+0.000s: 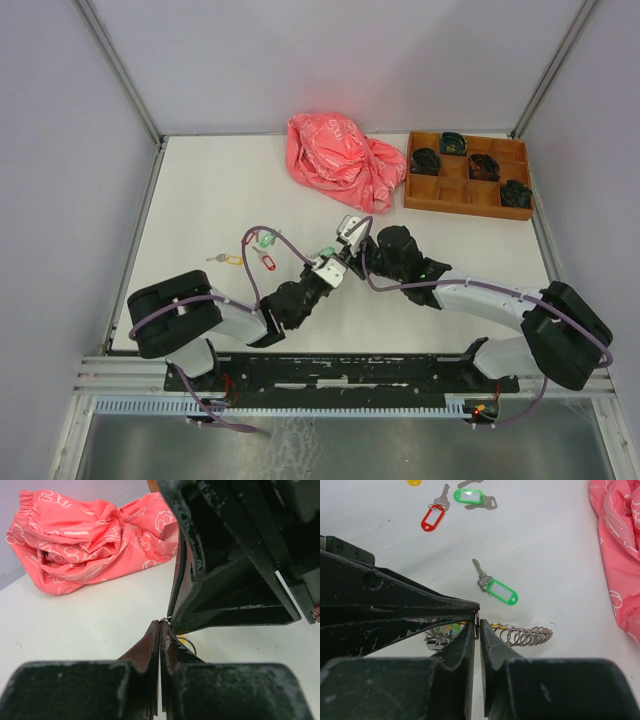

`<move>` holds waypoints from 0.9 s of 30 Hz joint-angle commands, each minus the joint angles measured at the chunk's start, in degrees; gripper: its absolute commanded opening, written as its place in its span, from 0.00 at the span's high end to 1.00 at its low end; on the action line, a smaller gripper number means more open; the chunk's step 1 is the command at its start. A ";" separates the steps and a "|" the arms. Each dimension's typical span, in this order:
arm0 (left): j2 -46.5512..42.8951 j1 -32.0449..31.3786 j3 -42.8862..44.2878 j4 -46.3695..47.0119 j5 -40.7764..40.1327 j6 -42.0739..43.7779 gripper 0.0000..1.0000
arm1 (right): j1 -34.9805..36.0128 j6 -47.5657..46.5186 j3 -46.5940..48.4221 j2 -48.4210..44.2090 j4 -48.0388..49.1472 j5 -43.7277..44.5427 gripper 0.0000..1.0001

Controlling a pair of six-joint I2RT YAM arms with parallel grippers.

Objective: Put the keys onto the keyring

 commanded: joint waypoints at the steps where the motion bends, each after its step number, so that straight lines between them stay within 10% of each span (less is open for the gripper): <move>1: -3.22 -0.09 2.25 3.06 -1.01 -3.97 0.97 | 0.01 -2.11 0.52 0.58 2.44 0.25 0.89; 16: -23.39 0.54 -2.88 -19.38 6.05 -10.82 0.59 | -3.68 -14.31 -3.02 -7.67 0.06 -11.67 0.99; 27: -33.25 11.63 -5.24 -31.45 17.56 -22.51 0.51 | -5.35 -24.27 1.47 -11.77 -13.97 -23.07 0.99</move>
